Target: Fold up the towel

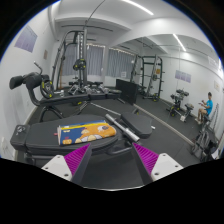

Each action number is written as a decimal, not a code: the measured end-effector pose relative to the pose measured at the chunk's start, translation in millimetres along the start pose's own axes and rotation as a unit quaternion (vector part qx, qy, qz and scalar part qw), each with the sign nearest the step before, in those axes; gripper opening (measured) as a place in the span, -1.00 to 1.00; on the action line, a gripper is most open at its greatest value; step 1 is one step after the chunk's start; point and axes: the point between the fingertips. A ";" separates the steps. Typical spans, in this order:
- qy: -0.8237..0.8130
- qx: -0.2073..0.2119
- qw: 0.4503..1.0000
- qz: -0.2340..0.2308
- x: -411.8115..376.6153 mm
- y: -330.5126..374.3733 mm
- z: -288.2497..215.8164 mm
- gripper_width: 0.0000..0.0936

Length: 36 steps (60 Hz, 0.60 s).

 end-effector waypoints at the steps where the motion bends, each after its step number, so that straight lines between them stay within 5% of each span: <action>1: -0.002 0.001 1.000 -0.001 -0.6 -0.2 -0.2 0.83; 36: 0.028 0.011 0.997 -0.073 -89.7 -45.3 -17.8 0.82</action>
Point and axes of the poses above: the point between the fingertips, and its own axes, seen from behind it with the camera up: x to the right, z down, y backward, against the way the camera looks, and after that the axes turned 4 degrees about -z, right-handed
